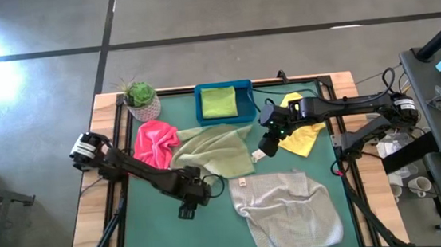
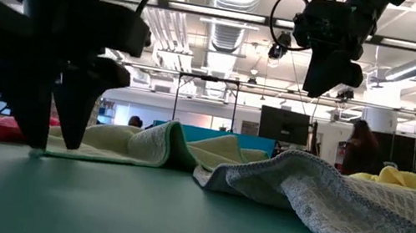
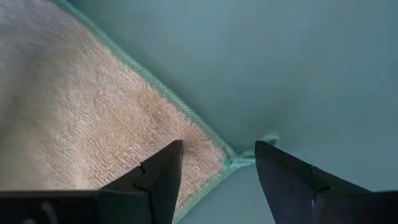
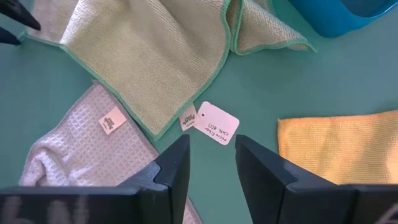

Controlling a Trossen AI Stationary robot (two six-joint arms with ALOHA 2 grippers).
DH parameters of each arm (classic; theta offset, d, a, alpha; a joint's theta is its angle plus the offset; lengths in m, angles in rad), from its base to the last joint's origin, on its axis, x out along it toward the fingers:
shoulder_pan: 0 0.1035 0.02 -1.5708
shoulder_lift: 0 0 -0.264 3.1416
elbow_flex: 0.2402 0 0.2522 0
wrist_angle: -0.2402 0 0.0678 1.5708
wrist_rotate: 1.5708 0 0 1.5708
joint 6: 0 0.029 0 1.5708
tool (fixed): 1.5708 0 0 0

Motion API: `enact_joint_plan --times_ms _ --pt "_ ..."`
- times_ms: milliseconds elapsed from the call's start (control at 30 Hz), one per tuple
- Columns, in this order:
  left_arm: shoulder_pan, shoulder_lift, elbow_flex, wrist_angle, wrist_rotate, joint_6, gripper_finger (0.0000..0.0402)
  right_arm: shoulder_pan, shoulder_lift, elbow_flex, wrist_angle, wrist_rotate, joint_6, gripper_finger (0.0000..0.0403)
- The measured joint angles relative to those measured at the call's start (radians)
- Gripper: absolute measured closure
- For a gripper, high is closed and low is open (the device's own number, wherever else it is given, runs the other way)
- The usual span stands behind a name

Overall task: Fold microfiber towels
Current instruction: Fold the light green microfiber towel

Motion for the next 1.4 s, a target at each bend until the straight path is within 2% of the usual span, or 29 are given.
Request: enact_joint_plan --times_ms 167,367,533,633,700,867,1067,1233,1400 --pt "0.01 0.044 0.005 0.012 -0.001 -0.08 0.0215 0.004 0.0 0.0 0.0 0.0 -0.004 0.0284" --pt "0.015 0.066 0.004 0.012 -0.004 -0.154 0.0232 0.044 0.0 0.0 0.002 -0.003 -0.119 0.0284" --pt "0.018 0.063 0.009 0.005 -0.015 -0.156 0.0308 0.091 0.0 -0.003 0.014 -0.004 -0.223 0.0284" --pt "0.021 0.063 0.013 -0.004 -0.02 -0.157 0.0369 0.111 0.0 -0.022 0.073 -0.004 -0.233 0.0284" --pt "0.021 0.06 0.016 -0.009 -0.021 -0.16 0.0392 0.123 0.0 -0.037 0.108 -0.004 -0.235 0.0284" --pt "0.022 0.028 0.032 -0.046 0.006 -0.207 0.0396 0.129 0.003 -0.069 0.144 -0.007 -0.263 0.0284" --pt "0.02 -0.078 0.032 -0.054 0.022 -0.296 0.04 0.128 0.007 -0.118 0.212 -0.03 -0.256 0.0284" --pt "0.019 -0.156 0.031 -0.052 0.015 -0.388 0.0401 0.135 0.059 -0.152 0.311 -0.112 -0.367 0.0284" --pt "0.02 -0.19 0.031 -0.057 0.012 -0.392 0.0401 0.14 0.149 -0.157 0.391 -0.141 -0.45 0.0267"
